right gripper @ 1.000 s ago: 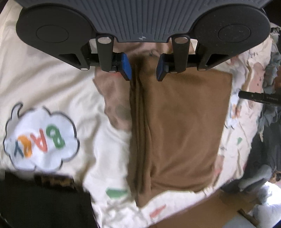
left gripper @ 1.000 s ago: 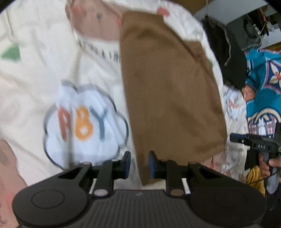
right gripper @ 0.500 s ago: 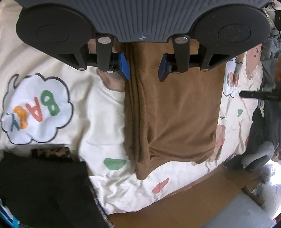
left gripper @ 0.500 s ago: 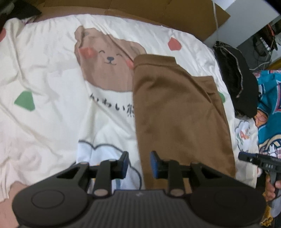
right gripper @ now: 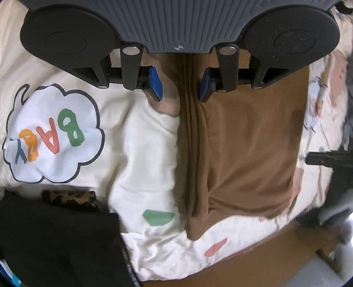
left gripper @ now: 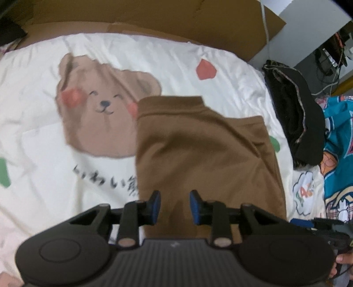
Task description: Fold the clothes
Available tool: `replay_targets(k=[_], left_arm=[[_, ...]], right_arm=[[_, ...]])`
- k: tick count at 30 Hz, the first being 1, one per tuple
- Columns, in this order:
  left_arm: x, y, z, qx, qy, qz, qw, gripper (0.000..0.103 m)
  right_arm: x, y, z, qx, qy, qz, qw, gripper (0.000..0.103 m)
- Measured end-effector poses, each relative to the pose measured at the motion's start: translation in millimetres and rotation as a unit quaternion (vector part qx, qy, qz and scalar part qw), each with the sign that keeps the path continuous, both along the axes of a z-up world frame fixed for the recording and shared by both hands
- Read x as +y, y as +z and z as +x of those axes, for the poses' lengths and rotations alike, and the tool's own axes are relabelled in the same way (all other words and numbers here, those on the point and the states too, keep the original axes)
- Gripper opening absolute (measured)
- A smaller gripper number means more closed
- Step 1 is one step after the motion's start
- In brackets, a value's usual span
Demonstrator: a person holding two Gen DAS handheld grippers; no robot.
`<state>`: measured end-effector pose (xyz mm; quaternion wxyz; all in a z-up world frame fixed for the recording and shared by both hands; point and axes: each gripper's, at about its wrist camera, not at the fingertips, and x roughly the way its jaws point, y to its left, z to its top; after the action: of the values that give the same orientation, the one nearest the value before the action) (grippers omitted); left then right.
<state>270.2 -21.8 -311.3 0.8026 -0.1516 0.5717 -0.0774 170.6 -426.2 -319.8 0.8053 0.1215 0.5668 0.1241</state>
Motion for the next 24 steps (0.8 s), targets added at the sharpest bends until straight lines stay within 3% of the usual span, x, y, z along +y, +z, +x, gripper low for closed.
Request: replay_targets(k=[7, 19, 24], left_arm=[[-18, -1, 29, -0.026, -0.017, 0.002, 0.9995, 0.03], [-26, -9, 73, -0.052, -0.011, 0.007, 0.9986, 0.028], [-12, -30, 81, -0.04, 0.009, 0.026, 0.9988, 0.022]], right_arm=[[5, 15, 20, -0.029, 0.003, 0.026, 0.999, 0.044], [27, 17, 96, -0.073, -0.003, 0.009, 0.997, 0.044], [36, 1, 125, -0.057, -0.007, -0.003, 0.998, 0.044]])
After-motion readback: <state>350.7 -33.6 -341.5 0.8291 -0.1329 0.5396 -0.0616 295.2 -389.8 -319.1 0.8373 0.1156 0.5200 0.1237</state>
